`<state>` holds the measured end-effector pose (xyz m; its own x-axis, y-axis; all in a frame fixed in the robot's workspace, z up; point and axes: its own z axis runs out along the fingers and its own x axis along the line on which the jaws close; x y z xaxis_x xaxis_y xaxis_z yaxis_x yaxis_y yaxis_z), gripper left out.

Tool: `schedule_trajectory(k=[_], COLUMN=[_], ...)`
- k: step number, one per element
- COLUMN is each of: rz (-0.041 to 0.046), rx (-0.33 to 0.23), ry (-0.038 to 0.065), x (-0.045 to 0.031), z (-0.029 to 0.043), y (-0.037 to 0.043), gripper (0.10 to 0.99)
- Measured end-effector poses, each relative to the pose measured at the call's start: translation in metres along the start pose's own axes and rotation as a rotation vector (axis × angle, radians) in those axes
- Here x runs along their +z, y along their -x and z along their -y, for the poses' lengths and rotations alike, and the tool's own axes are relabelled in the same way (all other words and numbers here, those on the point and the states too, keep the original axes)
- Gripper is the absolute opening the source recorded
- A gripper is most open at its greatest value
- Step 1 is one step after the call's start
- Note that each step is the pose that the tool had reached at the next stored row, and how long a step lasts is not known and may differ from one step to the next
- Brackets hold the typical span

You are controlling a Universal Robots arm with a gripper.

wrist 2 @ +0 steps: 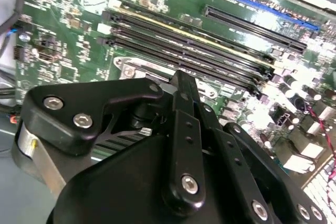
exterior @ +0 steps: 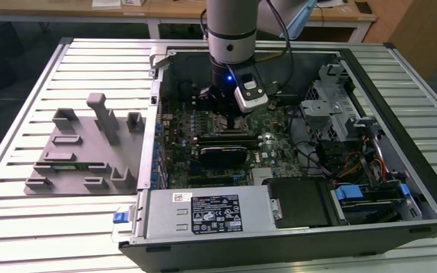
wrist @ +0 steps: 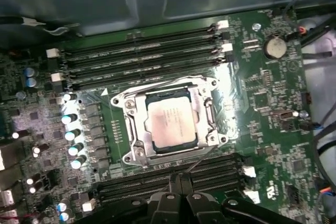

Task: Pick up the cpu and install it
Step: 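Install the second cpu locking lever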

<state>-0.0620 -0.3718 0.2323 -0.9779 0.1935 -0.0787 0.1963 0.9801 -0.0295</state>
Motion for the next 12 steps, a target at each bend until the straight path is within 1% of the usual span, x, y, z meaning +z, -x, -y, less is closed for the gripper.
schedule_trajectory(k=[1,3,4,10,12], rz=[-0.0101,-0.0337,-0.0378,-0.0381,-0.0386], rx=[-0.003,-0.007,-0.008,-0.008,-0.01], ry=[-0.002,-0.006,-0.007,-0.007,-0.005], x=[0.0005,0.0013,0.0014,0.0017,0.0022], z=[0.0001,0.0,0.0001,0.0001,0.0009], y=[0.0,-0.0001,-0.0001,-0.0002,-0.0009], gripper=[0.106,0.106,0.106,0.106,0.106])
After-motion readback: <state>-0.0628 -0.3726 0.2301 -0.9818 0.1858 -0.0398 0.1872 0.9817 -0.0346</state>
